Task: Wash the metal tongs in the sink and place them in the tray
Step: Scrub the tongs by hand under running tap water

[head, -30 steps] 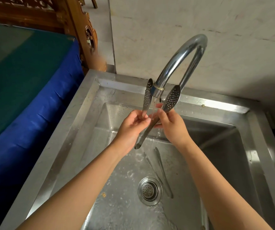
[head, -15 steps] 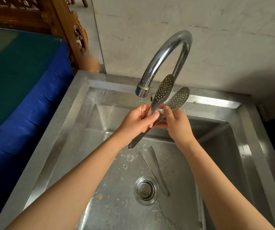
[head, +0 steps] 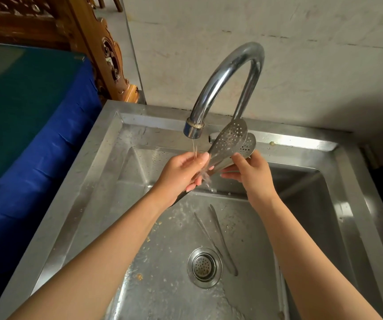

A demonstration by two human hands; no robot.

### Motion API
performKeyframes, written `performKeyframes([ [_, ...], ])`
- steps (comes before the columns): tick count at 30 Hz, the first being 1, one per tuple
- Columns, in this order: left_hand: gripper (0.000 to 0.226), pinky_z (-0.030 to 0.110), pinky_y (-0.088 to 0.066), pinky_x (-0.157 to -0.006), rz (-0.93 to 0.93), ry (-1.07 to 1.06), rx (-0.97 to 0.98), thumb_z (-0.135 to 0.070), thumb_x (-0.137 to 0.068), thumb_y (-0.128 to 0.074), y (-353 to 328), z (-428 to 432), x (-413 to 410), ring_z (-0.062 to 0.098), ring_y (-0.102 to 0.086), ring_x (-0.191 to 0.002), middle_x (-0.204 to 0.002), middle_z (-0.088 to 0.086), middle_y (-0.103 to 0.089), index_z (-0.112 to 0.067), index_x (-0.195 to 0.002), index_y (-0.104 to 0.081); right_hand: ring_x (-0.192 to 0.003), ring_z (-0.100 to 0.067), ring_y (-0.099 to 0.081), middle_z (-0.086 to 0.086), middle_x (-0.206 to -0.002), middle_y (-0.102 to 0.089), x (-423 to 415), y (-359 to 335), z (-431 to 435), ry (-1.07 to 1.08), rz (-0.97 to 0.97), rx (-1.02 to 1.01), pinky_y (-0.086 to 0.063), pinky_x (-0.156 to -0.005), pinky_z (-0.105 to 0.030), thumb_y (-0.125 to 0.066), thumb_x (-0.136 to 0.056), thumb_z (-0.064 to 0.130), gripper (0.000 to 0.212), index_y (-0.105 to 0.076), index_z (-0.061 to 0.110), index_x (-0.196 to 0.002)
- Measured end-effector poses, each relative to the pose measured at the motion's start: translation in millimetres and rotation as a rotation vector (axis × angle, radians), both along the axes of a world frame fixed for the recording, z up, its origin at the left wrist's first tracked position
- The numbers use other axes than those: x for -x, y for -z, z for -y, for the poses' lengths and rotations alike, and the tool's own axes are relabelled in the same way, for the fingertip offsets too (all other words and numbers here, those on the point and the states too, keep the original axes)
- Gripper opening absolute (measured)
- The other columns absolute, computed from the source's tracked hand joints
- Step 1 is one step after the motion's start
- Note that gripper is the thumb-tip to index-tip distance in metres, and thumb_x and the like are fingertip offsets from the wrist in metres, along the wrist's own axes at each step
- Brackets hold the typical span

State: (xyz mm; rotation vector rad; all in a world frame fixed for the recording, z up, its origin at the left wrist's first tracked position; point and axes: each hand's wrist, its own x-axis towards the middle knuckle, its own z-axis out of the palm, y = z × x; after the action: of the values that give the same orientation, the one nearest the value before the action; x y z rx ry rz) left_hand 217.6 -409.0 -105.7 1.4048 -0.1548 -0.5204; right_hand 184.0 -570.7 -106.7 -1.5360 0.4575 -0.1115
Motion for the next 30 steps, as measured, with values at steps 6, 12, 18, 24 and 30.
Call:
performKeyframes([
  [6,0.011,0.014,-0.028,-0.034,-0.005,-0.005,-0.032,-0.030,-0.090,-0.054,1.3,-2.9,-1.0,0.008,-0.042,-0.034,-0.054,0.000,-0.065,-0.024,-0.091,-0.062,-0.063,-0.022,-0.069,-0.013,-0.082,-0.071,0.0,2.4,0.7,-0.019,0.023,-0.016,-0.061,-0.062,-0.032,-0.033,-0.101,0.028,0.039,-0.059,-0.001,-0.101],
  [12,0.025,0.019,-0.038,-0.039,-0.107,0.053,-0.033,-0.036,-0.078,-0.062,6.5,-5.1,5.3,0.011,-0.052,-0.044,-0.059,0.001,-0.066,-0.011,-0.082,-0.061,-0.087,-0.031,-0.070,-0.024,-0.096,-0.070,-5.0,3.7,5.4,-0.004,-0.017,0.043,-0.060,-0.077,-0.034,-0.044,-0.098,0.022,0.035,-0.064,-0.007,-0.097],
  [18,0.008,0.018,-0.045,-0.049,-0.038,0.037,-0.147,-0.018,-0.085,-0.063,19.5,-20.9,8.5,0.010,-0.052,-0.048,-0.060,-0.004,-0.063,-0.013,-0.079,-0.065,-0.092,-0.032,-0.070,-0.023,-0.100,-0.070,-3.1,4.3,-1.4,-0.092,0.041,-0.008,-0.060,-0.077,-0.033,-0.048,-0.096,0.018,0.026,-0.063,-0.003,-0.103],
  [24,0.020,0.017,-0.049,-0.055,0.093,-0.092,-0.261,-0.017,-0.077,-0.072,30.6,-27.7,13.3,0.003,-0.057,-0.055,-0.074,-0.005,-0.058,-0.024,-0.091,-0.060,-0.106,-0.017,-0.067,-0.009,-0.110,-0.072,-1.8,6.1,-14.5,-0.243,-0.032,-0.138,-0.052,-0.092,-0.031,-0.025,-0.090,0.062,0.069,-0.064,0.013,-0.117],
  [30,0.057,0.016,-0.044,-0.069,0.250,-0.194,-0.543,-0.035,-0.070,-0.076,37.8,-36.6,13.4,0.009,-0.057,-0.072,-0.079,-0.002,-0.058,-0.031,-0.122,-0.053,-0.117,-0.036,-0.057,-0.025,-0.120,-0.061,-0.6,4.0,-22.6,-0.326,0.033,-0.213,-0.040,-0.107,-0.051,-0.048,-0.083,0.055,0.067,-0.056,-0.002,-0.118],
])
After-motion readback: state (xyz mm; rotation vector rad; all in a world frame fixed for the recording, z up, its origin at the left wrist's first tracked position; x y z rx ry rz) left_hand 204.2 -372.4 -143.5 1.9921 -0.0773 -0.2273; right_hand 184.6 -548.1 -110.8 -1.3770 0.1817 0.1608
